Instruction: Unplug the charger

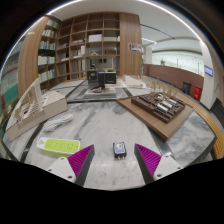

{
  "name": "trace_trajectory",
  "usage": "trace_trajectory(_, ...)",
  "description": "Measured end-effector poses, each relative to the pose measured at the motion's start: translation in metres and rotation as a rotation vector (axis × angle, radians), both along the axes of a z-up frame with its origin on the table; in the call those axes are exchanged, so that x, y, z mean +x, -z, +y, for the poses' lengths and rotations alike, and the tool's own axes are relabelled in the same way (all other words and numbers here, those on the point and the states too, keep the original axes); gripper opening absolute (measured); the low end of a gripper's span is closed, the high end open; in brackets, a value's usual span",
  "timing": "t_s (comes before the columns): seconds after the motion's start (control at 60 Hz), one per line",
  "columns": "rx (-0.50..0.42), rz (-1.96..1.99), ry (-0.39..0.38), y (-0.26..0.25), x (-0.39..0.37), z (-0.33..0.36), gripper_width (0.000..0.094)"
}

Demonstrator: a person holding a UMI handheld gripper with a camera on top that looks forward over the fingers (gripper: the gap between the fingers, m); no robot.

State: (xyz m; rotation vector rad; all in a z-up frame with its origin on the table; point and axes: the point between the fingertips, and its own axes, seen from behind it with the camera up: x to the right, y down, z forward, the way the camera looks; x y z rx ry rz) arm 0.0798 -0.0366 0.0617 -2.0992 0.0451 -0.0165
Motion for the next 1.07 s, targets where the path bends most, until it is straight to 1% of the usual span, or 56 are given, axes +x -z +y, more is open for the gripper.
trace_trajectory(0.083,0.017,0.008,-0.037,-0.026,-0.016,-0.02,0.0836)
trace_trajectory(0.217,0.062,0.01,-0.119,-0.064,-0.049,-0.057,0.0841)
trace_trajectory(0.367,0.09,0.025,-0.198,-0.087,-0.073,-0.107,0.084)
trace_trajectory(0.467,0.133,0.022,-0.202,-0.097,-0.075,-0.136,0.0841)
trace_trajectory(0.533,0.149,-0.016,-0.176,-0.097,-0.066,-0.145,0.0842)
trace_trajectory(0.567,0.154,-0.039,-0.177,-0.096,-0.066,-0.147,0.0831)
trace_trajectory(0.617,0.159,-0.042,-0.197,-0.096,-0.07,-0.148,0.082)
trace_trajectory(0.767,0.168,0.057,-0.25,-0.103,-0.089,-0.153,0.0833)
trace_trajectory(0.883,0.164,0.069,-0.248,-0.103,-0.087,-0.152,0.0831)
trace_trajectory(0.95,0.135,0.085,-0.238,-0.096,-0.087,-0.153,0.0827)
trace_trajectory(1.067,0.097,0.145,-0.263,-0.085,-0.1,-0.159,0.0828)
